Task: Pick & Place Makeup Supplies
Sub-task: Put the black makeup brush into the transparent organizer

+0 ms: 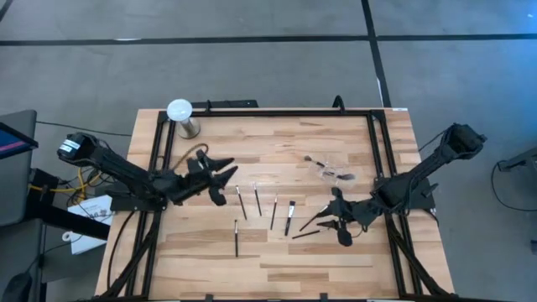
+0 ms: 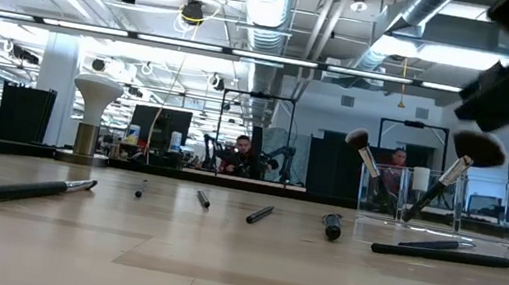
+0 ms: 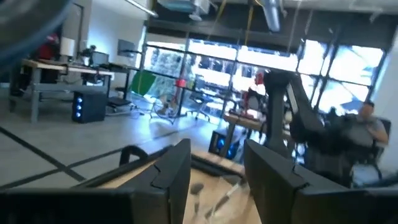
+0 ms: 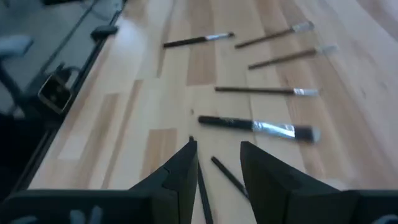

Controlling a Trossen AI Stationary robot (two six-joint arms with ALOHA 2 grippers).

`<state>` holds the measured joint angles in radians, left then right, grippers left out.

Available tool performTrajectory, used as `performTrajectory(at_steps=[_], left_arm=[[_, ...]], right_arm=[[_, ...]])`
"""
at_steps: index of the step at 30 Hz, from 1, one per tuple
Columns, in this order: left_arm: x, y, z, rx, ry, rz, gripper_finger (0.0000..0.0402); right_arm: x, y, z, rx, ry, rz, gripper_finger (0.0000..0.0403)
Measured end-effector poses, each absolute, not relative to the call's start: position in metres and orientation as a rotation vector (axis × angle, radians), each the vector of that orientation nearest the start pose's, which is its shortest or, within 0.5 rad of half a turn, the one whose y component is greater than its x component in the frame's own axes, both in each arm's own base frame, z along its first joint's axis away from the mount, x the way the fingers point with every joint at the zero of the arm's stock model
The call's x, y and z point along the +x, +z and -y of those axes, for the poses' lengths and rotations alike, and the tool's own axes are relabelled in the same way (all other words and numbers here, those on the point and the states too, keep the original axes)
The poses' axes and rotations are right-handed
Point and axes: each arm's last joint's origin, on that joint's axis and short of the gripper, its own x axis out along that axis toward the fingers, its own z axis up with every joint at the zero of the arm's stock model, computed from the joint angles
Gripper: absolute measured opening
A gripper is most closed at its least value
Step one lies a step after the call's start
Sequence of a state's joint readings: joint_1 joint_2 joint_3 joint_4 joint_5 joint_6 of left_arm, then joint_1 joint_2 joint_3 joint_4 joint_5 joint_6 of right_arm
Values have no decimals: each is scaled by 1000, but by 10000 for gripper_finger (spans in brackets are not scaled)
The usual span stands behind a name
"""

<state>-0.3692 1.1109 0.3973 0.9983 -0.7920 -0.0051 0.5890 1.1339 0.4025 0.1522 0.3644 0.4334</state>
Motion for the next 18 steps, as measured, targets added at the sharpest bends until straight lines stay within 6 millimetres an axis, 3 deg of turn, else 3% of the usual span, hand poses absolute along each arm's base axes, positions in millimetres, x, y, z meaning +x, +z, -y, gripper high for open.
performTrajectory(at_steps=[8,13,18], left_arm=[[191,268,52,-215,418,322,145],[193,266,51,-202,422,311,145],[199,258,54,-75,413,251,145]], right_arm=[[164,134,-105,243,120,-521,113],[163,118,-109,152,85,-505,113],[163,102,-116,111,104,-545,113]])
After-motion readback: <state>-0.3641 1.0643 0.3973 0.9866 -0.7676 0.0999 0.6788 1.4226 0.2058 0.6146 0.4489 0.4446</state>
